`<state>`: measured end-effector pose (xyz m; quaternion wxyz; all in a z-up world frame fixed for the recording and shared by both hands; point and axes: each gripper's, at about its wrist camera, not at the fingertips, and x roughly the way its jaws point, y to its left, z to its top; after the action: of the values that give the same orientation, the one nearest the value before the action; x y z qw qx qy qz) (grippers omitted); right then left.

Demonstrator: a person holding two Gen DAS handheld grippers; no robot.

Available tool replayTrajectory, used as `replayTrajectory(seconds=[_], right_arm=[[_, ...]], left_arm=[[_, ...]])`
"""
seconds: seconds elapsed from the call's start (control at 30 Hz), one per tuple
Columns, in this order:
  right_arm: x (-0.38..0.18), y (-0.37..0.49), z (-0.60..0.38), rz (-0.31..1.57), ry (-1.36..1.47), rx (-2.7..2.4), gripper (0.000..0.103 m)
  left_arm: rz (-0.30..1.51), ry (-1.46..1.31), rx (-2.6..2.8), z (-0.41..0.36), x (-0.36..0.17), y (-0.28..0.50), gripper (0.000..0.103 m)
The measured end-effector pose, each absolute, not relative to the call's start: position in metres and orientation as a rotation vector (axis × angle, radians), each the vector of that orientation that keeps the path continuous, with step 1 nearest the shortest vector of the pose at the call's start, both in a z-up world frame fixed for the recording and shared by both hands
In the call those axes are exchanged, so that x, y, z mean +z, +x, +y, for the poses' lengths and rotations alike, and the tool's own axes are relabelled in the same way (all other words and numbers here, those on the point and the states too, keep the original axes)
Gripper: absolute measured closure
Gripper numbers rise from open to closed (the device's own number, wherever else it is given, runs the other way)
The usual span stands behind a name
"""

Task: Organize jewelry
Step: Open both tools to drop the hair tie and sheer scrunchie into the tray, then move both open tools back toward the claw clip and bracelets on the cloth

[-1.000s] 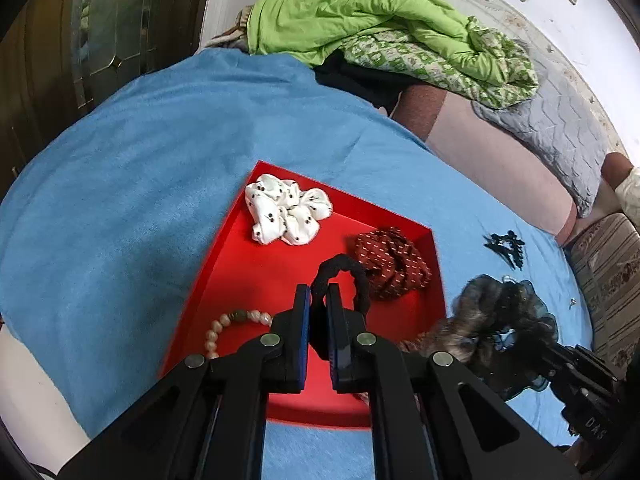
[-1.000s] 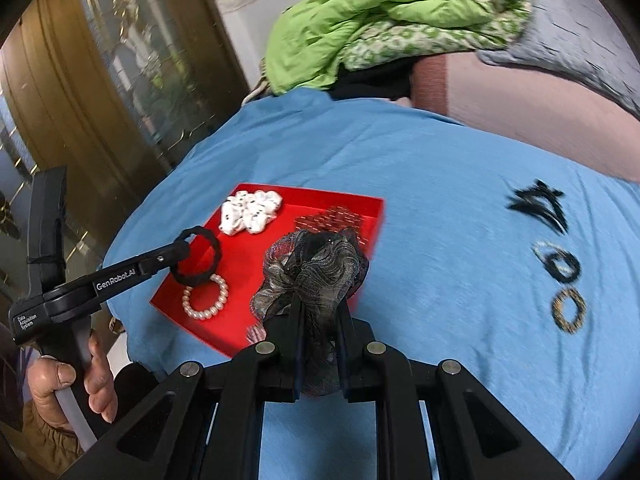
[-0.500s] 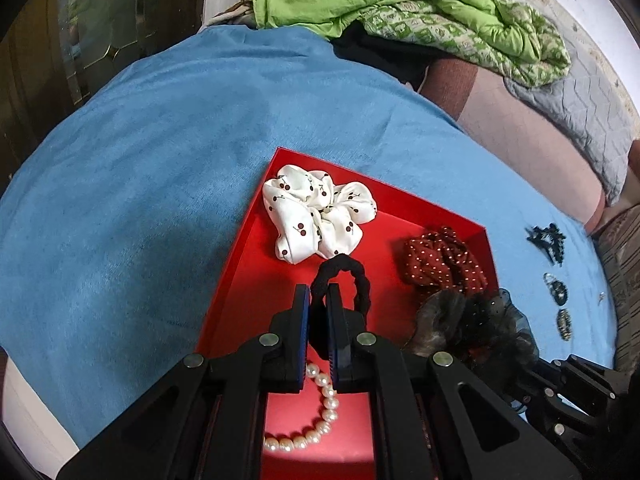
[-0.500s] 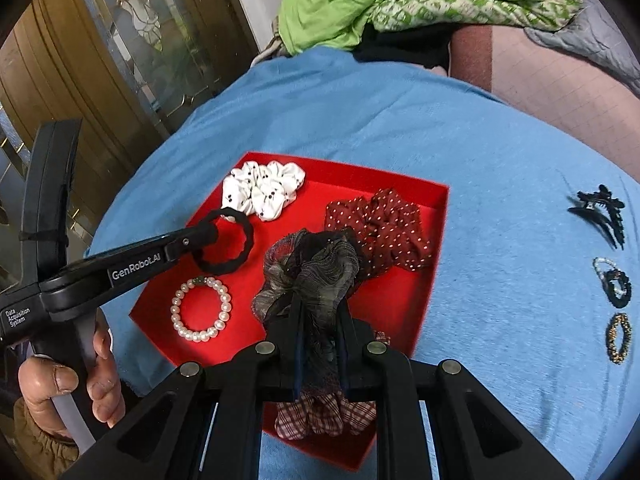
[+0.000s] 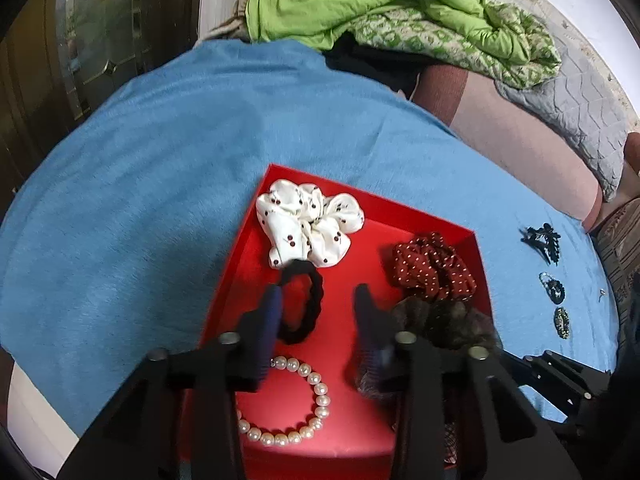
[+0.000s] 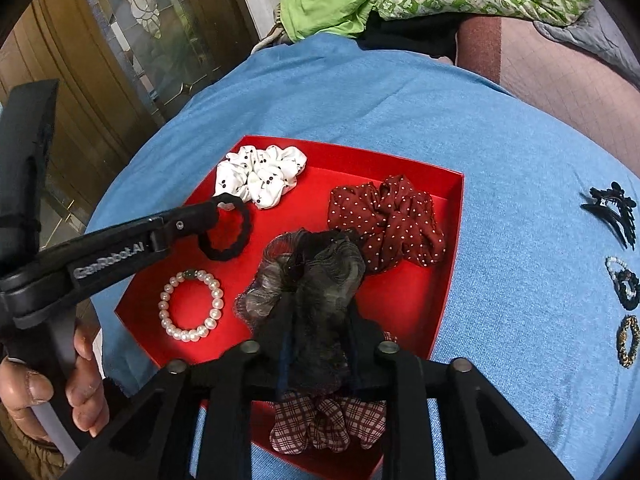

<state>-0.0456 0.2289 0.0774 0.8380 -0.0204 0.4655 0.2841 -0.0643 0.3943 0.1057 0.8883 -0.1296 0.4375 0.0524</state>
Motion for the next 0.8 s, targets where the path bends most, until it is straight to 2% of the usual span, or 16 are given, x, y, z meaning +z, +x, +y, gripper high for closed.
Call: replayTrajectory(seconds=[0.03, 0.2, 0.27, 0.3, 0.8], right_arm=[[0.078, -0.046, 0.229, 0.981, -0.042, 0.603, 0.061], [0.086, -0.055, 0.228, 0.957, -0.058, 0.62, 0.058], [0.09, -0.059, 0.227, 0.945, -0.055, 0.622, 0.048], [0.092, -0.061, 0.226, 0.937, -0.052, 0.622, 0.046], [0.12, -0.095, 0.171, 0.871, 0.023, 0.599, 0.044]], left_arm=[[0.9, -0.262, 0.113, 0.393, 0.11, -0.067, 0.061], [0.874, -0.239, 0.142, 0.39, 0.123, -0.076, 0.054], [0.863, -0.231, 0.166, 0.388, 0.129, -0.082, 0.054], [0.859, -0.227, 0.177, 0.388, 0.132, -0.085, 0.054], [0.769, -0.074, 0.208, 0.326, 0.174, -0.125, 0.043]])
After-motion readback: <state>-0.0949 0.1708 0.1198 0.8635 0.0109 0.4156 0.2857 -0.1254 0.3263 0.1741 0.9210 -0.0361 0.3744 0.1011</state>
